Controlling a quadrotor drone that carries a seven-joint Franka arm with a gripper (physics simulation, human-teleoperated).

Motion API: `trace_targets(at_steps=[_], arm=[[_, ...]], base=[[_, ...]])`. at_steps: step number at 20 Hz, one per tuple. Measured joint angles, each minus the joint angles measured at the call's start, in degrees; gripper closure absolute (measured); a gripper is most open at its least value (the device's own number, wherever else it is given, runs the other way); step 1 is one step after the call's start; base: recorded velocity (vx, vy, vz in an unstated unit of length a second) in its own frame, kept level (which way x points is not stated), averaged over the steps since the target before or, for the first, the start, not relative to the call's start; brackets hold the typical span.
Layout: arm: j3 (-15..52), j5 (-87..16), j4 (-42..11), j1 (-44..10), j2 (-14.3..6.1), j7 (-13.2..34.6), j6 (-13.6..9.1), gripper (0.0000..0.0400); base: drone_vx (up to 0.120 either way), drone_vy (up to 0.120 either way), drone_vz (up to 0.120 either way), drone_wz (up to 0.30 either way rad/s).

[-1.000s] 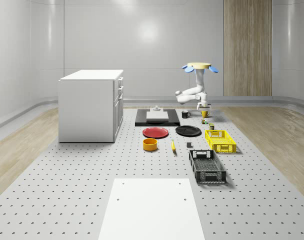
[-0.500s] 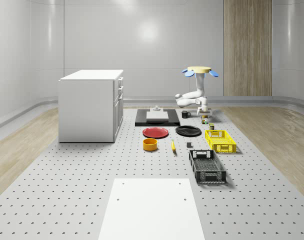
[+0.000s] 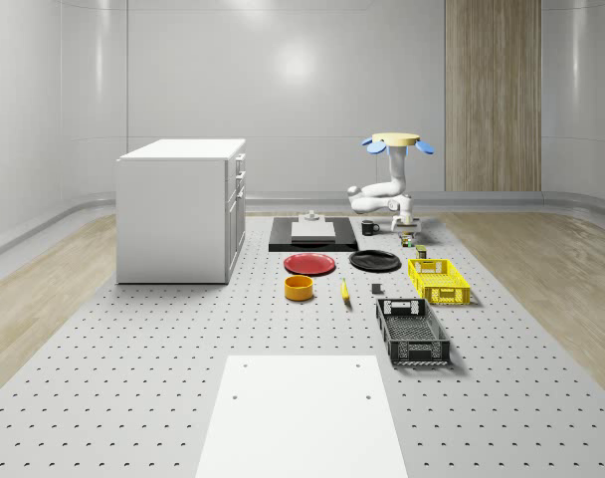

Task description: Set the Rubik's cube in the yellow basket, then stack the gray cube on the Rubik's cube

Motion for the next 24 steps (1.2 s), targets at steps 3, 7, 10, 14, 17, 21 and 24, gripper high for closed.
trace_targets(at_steps=[3,7,10,14,17,21,24], arm=[[-0.94,-0.73,0.25,-0.1,-0.76,-0.01,1.06,0.0],[-1.61,-1.19,0.47,-0.29,-1.57,0.08,2.09,0.0],[-2.4,-1.81,0.74,-0.44,-2.16,0.1,2.96,0.0],[-2.53,-1.93,1.5,-1.3,-2.53,0.29,3.65,0.0],[-2.51,-1.86,1.79,-1.7,-2.85,0.42,4.07,0.0],[-2.44,-1.69,1.99,-2.05,-3.32,0.59,4.57,0.0],[-2.37,-1.51,2.07,-2.1,-3.71,0.56,4.96,0.0]], base=[[0.0,0.0,0.0,0.0],[0.0,0.0,0.0,0.0],[0.0,0.0,0.0,0.0],[0.0,0.0,0.0,0.0],[0.0,0.0,0.0,0.0],[0.0,0.0,0.0,0.0],[0.0,0.0,0.0,0.0]])
